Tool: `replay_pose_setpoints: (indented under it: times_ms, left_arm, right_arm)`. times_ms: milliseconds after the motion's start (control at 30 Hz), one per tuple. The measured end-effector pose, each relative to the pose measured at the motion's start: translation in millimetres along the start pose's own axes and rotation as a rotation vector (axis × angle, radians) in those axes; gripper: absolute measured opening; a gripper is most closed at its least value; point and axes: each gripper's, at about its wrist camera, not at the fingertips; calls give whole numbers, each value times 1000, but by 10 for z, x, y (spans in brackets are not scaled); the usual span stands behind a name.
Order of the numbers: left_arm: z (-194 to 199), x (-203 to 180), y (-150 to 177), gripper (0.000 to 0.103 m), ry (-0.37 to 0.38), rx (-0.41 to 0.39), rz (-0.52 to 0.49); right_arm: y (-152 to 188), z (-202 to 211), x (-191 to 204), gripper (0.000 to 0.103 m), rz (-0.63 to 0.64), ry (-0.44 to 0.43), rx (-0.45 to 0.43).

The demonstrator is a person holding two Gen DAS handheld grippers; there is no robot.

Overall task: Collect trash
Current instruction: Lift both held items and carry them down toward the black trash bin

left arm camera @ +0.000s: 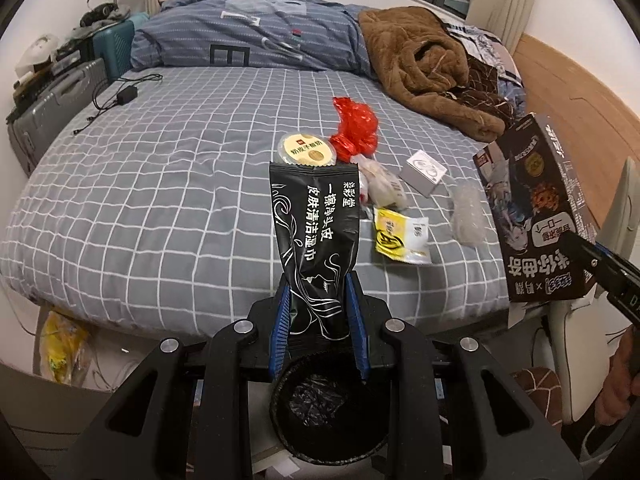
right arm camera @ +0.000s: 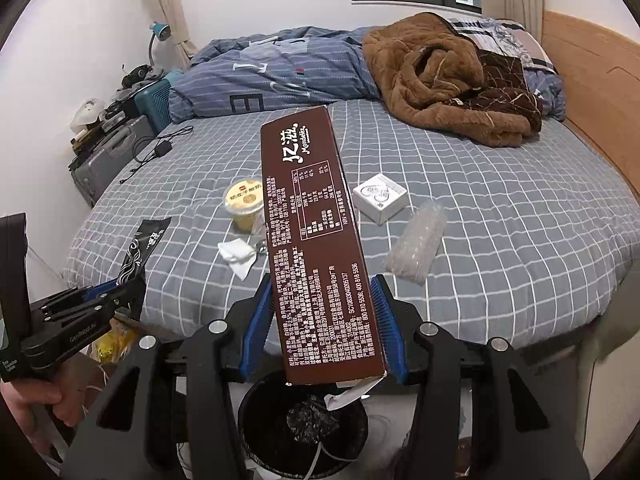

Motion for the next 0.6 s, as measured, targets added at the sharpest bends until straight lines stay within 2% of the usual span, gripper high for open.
replay_pose_setpoints:
  times_ms: [600]
  left_arm:
    - [163, -133, 623, 26, 36, 30, -7]
  right_arm:
    - [652, 168, 155, 47, 12, -8, 56]
Point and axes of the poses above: each gripper's, at about its wrist camera, not at the fingertips, and z roughly against the way its jaws point, x to its left, y to its underside, and after that the axes turned 2 degrees about z, right-handed
